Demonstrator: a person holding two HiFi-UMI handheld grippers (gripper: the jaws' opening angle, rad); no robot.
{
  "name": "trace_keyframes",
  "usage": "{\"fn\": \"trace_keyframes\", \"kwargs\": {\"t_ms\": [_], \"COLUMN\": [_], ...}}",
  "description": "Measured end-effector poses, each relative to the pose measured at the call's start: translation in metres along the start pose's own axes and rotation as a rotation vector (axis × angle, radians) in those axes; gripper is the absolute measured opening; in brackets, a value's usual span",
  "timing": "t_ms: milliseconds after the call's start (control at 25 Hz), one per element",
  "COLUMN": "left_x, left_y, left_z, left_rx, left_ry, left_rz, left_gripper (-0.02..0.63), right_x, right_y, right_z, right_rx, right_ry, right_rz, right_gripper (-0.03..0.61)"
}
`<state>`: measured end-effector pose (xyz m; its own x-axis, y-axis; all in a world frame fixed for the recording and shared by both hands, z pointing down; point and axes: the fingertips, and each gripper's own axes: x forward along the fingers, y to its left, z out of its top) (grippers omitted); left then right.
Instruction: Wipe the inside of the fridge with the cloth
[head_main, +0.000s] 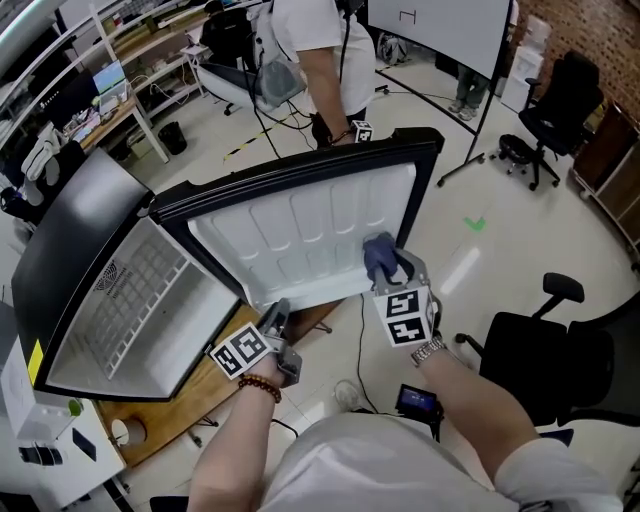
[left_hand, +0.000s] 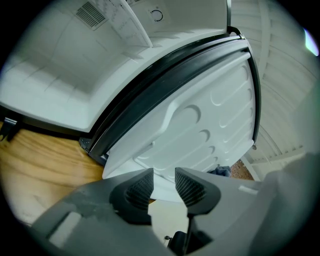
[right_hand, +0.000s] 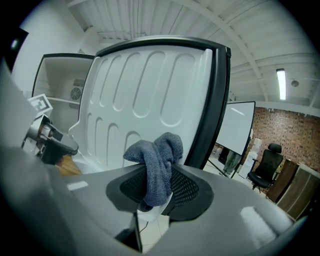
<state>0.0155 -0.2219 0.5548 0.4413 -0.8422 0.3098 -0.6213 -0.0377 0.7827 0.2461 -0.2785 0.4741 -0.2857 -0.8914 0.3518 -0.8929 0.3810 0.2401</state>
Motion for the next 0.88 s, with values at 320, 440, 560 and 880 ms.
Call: {"fn": "trace_keyframes", "kwargs": {"t_ms": [320, 440, 560, 880], "left_x": [-0.005, -0.010, -0.016, -0.034], "left_y": [-0.001, 0.001, 0.004, 0.015], "left_z": [-0.002, -0.004, -0.005, -0.003], "left_rx": [-0.020, -0.026, -0.035, -0.046], "left_ry": [-0.015, -0.015, -0.018, -0.026], "left_rz": [-0.019, -0.015, -0.010, 0.008], "left_gripper": [0.006, 0.006, 0.009, 0.057], "right_x": [-0.019, -0.026, -0.029, -0.031], "right_y": [0.018, 0.037, 0.062, 0.152], "right_z": [0.012, 0.017, 0.023, 0.047], "right_rx": [-0.011, -0.024, -0.040, -0.112], "right_ry": [-0.044, -0.057, -0.069, -0.109], "right_rz": [0.053, 0.093, 0.145, 0.327], "right_gripper": [0.112, 0.112, 0.112, 0.112]}}
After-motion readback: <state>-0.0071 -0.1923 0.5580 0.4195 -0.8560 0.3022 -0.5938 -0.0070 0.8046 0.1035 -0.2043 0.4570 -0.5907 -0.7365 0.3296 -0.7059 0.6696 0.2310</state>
